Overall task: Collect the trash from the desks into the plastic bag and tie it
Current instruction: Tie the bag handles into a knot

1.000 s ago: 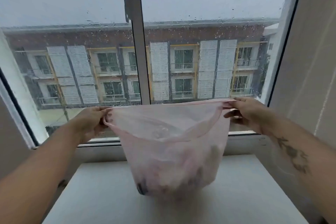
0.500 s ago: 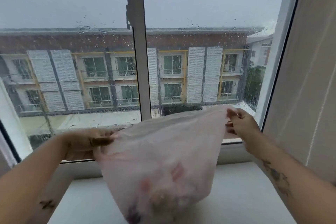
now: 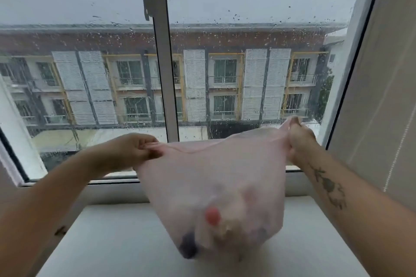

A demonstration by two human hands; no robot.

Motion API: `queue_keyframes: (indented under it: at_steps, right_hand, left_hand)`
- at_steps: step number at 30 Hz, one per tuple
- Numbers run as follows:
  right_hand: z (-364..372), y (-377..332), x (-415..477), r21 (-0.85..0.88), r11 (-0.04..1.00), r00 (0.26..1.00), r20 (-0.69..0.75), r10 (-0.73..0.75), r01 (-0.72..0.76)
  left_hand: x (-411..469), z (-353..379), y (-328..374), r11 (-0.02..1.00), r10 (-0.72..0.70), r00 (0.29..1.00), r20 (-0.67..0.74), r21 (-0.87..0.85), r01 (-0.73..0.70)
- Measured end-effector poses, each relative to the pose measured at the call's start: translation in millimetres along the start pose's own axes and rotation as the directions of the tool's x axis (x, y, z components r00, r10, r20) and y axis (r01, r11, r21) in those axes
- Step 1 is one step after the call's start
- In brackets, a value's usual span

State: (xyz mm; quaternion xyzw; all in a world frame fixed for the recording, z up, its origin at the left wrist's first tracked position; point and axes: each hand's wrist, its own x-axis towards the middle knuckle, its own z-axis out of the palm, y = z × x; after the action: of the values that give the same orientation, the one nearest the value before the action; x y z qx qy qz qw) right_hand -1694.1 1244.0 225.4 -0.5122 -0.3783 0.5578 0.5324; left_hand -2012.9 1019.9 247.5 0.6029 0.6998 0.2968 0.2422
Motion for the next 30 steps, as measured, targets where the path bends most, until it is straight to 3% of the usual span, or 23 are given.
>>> queue_keyframes:
  at_steps: [2, 5, 7, 10, 13, 16, 19, 22, 24, 27, 28, 29, 30]
  right_hand:
    - [-6.6, -3.2, -1.1, 0.089, 0.996, 0.980, 0.201, -0.005, -0.014]
    - [-16.3, 0.7, -7.4, -0.039, 0.992, 0.890, 0.448, -0.089, 0.118]
    - [-15.8, 7.6, -3.3, -0.084, 0.984, 0.917, 0.383, -0.114, 0.158]
    - [-9.1, 15.8, 0.9, 0.044, 0.989, 0.957, 0.248, -0.150, 0.143]
    - [-2.3, 23.7, 1.8, 0.212, 0.969, 0.975, 0.156, -0.158, 0.123]
    - [1.0, 36.7, 9.7, 0.358, 0.933, 0.994, 0.081, -0.078, 0.045]
    - [5.5, 39.6, -4.4, 0.498, 0.860, 0.987, 0.158, 0.041, -0.115]
    - [10.3, 42.2, -17.2, 0.585, 0.795, 0.980, 0.189, 0.060, -0.161]
    - [13.0, 42.7, -26.8, 0.542, 0.817, 0.968, 0.242, 0.072, -0.197]
    - [17.8, 45.4, -36.4, 0.464, 0.859, 0.945, 0.319, 0.065, -0.216]
    - [19.2, 47.6, -38.5, 0.459, 0.865, 0.943, 0.330, 0.047, -0.204]
    - [20.2, 50.7, -40.5, 0.446, 0.871, 0.937, 0.345, 0.046, -0.207]
    - [20.8, 54.3, -42.7, 0.427, 0.877, 0.932, 0.358, 0.057, -0.218]
  left_hand:
    - [14.2, 2.7, -6.9, 0.997, -0.003, 0.986, -0.166, -0.079, -0.010]
    - [26.8, 19.0, -14.7, 0.914, -0.100, 0.917, -0.385, -0.400, -0.068]
    - [32.9, 32.8, -16.4, 0.786, -0.172, 0.887, -0.428, -0.603, -0.138]
    - [42.1, 49.5, -20.7, 0.539, -0.234, 0.893, -0.384, -0.816, -0.209]
    - [46.3, 61.5, -15.1, 0.289, -0.214, 0.931, -0.297, -0.929, -0.231]
    - [52.1, 68.5, -3.9, 0.053, -0.161, 0.941, -0.297, -0.955, -0.293]
    - [57.9, 83.1, 2.8, -0.002, -0.115, 0.957, -0.266, -0.963, -0.268]
    - [60.9, 99.0, 0.9, -0.015, -0.111, 0.983, -0.148, -0.988, -0.151]
    - [58.4, 106.6, 3.1, -0.048, 0.084, 0.995, -0.057, -0.997, -0.053]
    - [48.6, 113.0, 14.5, 0.082, 0.055, 0.990, -0.130, -0.987, -0.135]
    - [55.8, 113.8, 15.1, 0.044, 0.069, 0.995, -0.066, -0.997, -0.069]
    - [58.5, 115.8, 13.2, -0.076, 0.030, 0.999, 0.033, -0.996, 0.035]
    - [57.2, 118.3, 14.4, -0.110, -0.027, 1.000, 0.012, -0.994, 0.009]
